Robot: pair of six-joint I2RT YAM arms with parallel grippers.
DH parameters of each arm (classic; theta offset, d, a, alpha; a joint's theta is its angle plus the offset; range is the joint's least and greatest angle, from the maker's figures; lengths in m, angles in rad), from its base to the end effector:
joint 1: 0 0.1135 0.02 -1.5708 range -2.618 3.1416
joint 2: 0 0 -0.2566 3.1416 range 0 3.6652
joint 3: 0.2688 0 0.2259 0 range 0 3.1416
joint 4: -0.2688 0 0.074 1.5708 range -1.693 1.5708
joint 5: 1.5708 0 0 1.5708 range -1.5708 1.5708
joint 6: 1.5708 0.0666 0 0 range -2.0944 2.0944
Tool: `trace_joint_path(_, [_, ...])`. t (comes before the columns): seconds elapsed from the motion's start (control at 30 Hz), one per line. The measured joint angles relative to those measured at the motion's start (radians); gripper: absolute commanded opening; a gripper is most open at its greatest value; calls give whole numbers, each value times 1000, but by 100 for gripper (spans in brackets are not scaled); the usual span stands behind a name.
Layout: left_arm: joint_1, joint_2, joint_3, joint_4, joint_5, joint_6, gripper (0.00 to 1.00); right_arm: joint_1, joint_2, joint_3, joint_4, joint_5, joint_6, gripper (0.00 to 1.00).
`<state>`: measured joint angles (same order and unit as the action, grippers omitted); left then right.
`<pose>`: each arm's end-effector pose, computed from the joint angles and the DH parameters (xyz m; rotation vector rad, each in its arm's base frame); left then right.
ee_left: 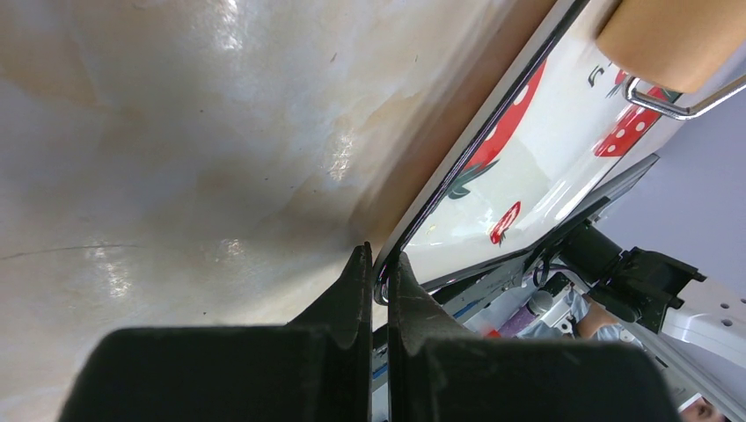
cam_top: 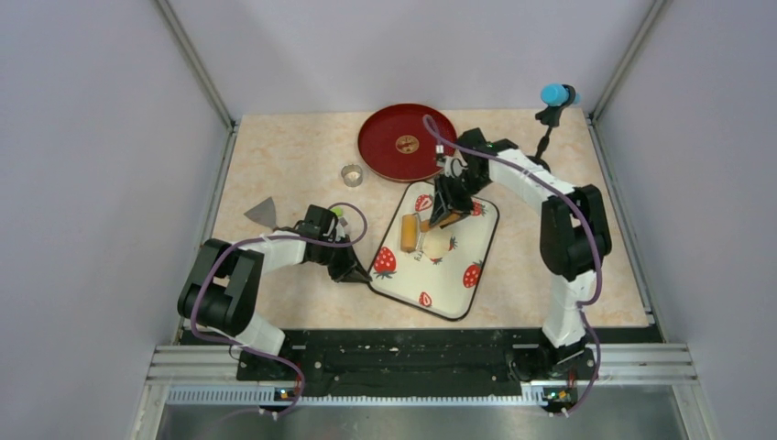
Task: Roll out the dumpling wrappers from the dough
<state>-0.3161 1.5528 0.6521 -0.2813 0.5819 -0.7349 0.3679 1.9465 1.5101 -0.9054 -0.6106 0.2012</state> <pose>0.2232 -0.1115 0.1167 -0.4383 2.8899 -1.0441 0.3278 0.1673 0.1893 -0.3507 2.9189 0.9835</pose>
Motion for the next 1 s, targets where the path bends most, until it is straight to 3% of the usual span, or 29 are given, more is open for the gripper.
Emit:
trace_joint_path(0.17, [-1,0,0,0,1,-2,0,132,45,159,-50,103,-7,0])
trace_joint_path(0.33, [-4,0,0,0,-2,-3,0,190,40,202,-91,182,12,0])
trace_joint_path(0.8, [-4,0,0,0,-2,-3,0,10,-129,197,-175,301,-5,0])
trace_joint_path(1.0, [-4,0,0,0,-1,-3,0,3,-179,109,-197,288,-33,0])
